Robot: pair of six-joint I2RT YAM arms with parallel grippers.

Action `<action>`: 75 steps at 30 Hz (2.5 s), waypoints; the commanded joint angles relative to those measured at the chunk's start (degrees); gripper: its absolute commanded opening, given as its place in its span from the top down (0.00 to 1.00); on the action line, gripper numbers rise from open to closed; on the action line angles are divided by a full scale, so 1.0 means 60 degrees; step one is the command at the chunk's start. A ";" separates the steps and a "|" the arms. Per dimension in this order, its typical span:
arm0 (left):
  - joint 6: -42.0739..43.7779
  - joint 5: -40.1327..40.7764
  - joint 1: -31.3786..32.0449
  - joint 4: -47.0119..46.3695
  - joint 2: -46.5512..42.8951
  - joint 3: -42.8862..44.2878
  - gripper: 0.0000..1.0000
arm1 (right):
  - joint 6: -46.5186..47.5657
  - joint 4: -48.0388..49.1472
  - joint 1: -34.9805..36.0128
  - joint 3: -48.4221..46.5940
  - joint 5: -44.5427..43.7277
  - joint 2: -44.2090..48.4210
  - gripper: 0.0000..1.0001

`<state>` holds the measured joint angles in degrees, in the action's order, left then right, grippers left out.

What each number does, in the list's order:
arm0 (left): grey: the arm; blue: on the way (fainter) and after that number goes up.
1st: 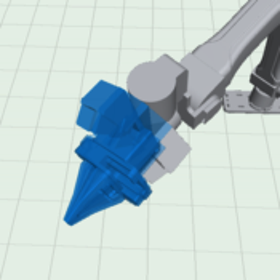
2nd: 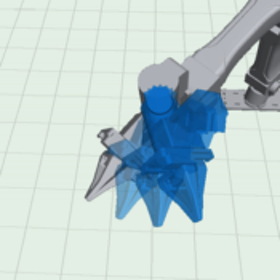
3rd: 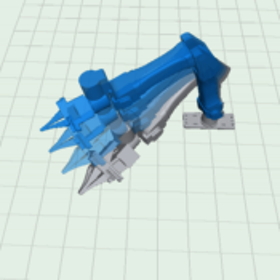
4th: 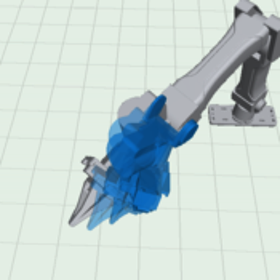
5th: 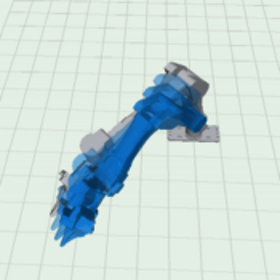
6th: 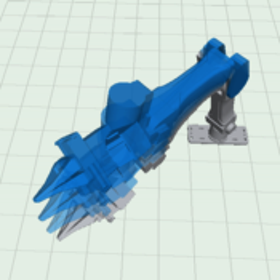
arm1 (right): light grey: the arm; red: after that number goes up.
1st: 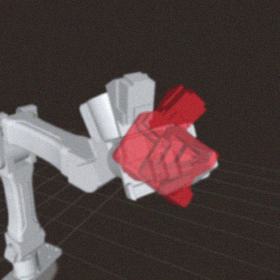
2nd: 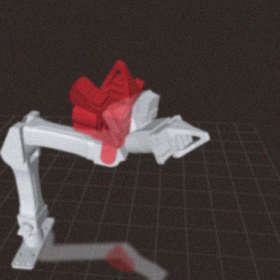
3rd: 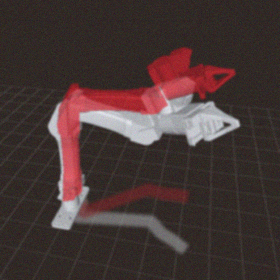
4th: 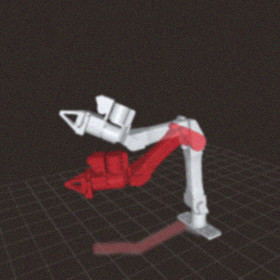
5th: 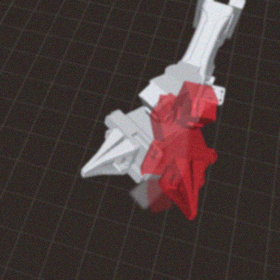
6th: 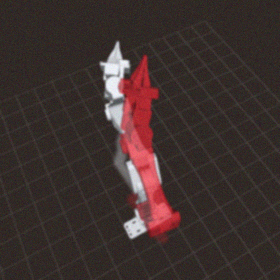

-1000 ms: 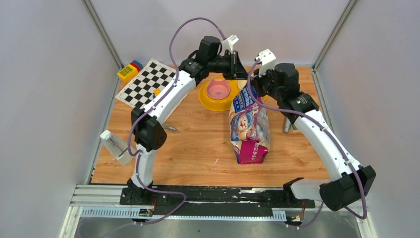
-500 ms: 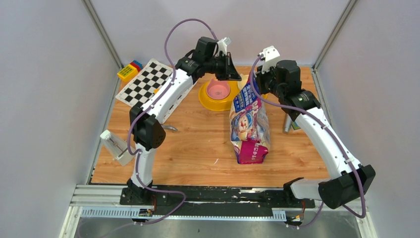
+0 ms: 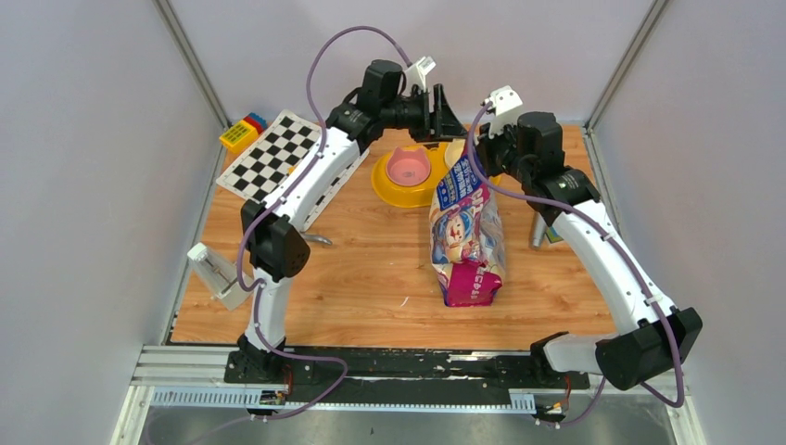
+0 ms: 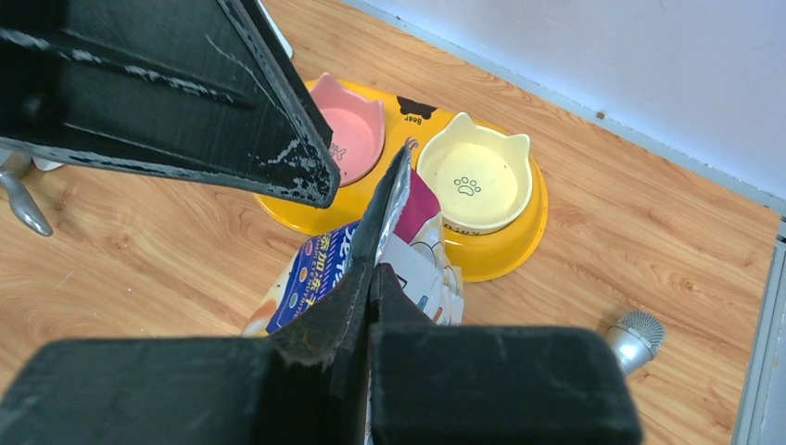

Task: Serve the pet food
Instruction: Open the pet food bag at the center of the board.

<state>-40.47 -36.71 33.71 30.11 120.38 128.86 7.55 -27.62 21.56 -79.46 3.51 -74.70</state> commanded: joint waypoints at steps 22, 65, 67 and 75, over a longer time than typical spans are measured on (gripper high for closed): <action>-0.0038 0.0061 0.0271 -0.0148 0.0546 0.0815 0.39 | 0.0749 0.0599 0.0833 0.0040 -0.1461 0.0126 1.00; 0.0492 0.0552 0.0022 0.0730 -0.0012 0.0070 0.59 | 0.0265 0.0509 0.0583 -0.0362 -0.1613 0.0071 1.00; 0.0422 0.0453 -0.0010 0.0646 -0.0028 0.0015 0.57 | 0.0150 0.0428 0.0509 -0.0413 -0.1457 0.0045 1.00; 0.0207 0.0102 -0.0084 0.0341 -0.0094 -0.0111 0.49 | -0.0369 0.0181 0.0096 -0.0541 -0.0744 -0.0075 1.00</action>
<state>-39.75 -35.77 34.20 30.22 122.48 129.10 7.75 -27.18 23.57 -79.46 -1.80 -75.61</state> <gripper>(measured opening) 0.500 0.009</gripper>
